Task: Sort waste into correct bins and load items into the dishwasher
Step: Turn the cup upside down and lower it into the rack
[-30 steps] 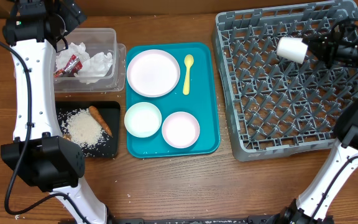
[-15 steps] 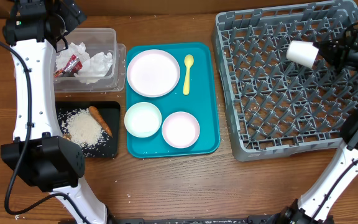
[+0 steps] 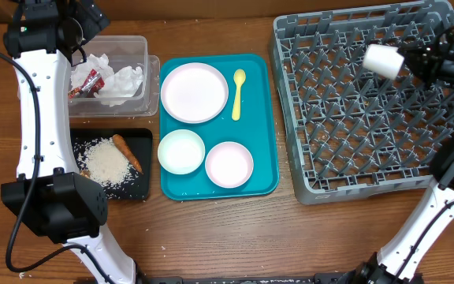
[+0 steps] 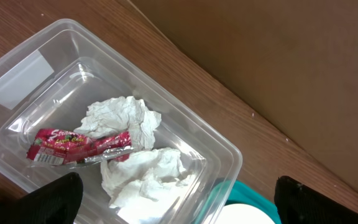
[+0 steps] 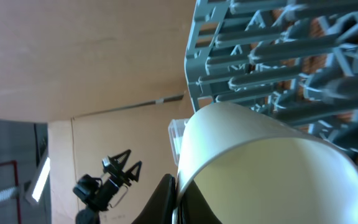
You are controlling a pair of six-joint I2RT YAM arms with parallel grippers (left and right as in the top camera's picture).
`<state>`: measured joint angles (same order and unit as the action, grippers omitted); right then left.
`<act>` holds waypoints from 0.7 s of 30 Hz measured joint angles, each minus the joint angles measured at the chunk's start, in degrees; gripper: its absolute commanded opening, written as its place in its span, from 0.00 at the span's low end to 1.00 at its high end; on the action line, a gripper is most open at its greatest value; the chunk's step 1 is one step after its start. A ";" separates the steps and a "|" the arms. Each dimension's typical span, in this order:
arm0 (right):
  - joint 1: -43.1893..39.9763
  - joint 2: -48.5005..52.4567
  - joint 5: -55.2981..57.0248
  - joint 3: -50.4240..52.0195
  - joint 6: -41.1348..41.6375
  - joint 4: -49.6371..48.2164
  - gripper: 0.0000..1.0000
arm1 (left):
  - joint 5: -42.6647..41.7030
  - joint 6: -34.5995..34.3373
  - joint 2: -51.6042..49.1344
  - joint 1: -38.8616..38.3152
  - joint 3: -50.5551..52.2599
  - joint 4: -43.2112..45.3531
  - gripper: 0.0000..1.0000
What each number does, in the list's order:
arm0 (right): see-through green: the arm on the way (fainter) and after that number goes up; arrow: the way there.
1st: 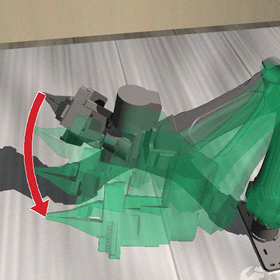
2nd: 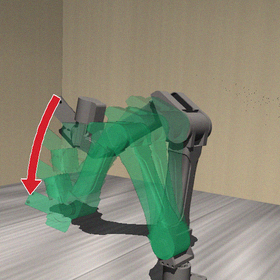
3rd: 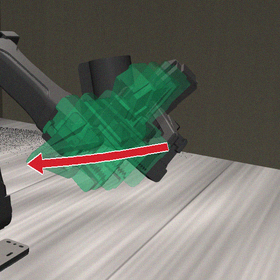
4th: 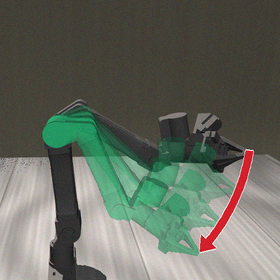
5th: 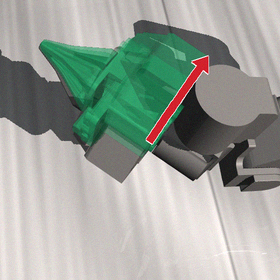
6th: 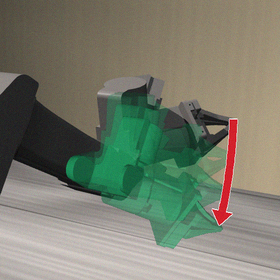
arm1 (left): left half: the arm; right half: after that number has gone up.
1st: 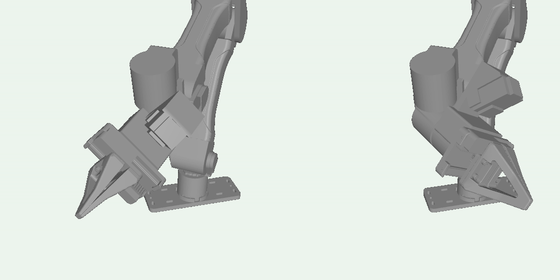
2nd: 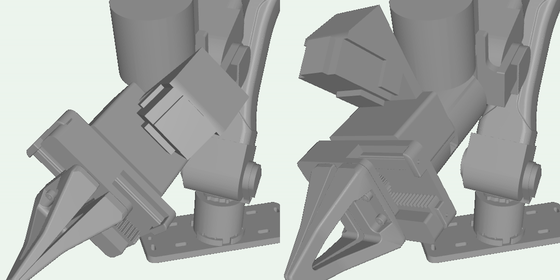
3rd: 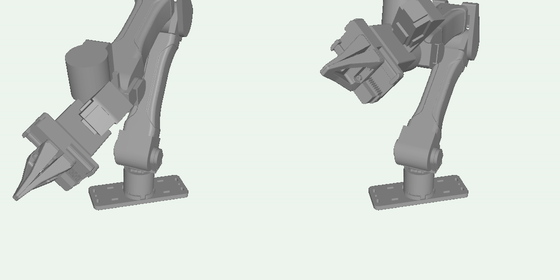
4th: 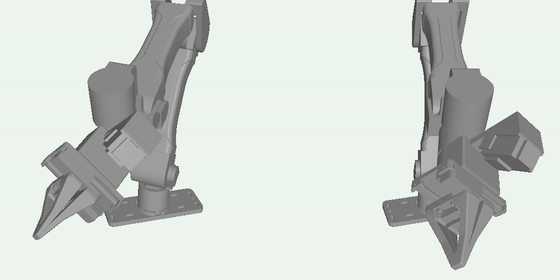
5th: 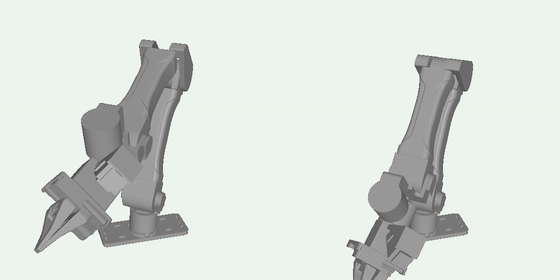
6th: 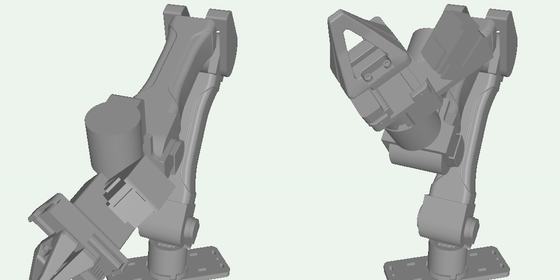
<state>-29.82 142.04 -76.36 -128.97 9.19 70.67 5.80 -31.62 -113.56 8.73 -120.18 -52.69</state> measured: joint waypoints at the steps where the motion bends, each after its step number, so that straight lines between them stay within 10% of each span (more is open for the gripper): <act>1: 0.55 0.00 0.15 0.00 -0.02 -0.22 0.05 | -0.02 0.00 0.00 0.00 0.00 0.00 1.00; 21: 0.50 0.00 9.07 0.00 2.82 -0.59 0.09 | 0.00 0.00 0.00 0.00 0.00 0.00 1.00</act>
<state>-29.32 142.04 -67.29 -128.97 12.01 70.08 5.80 -31.62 -113.56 8.73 -120.18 -52.69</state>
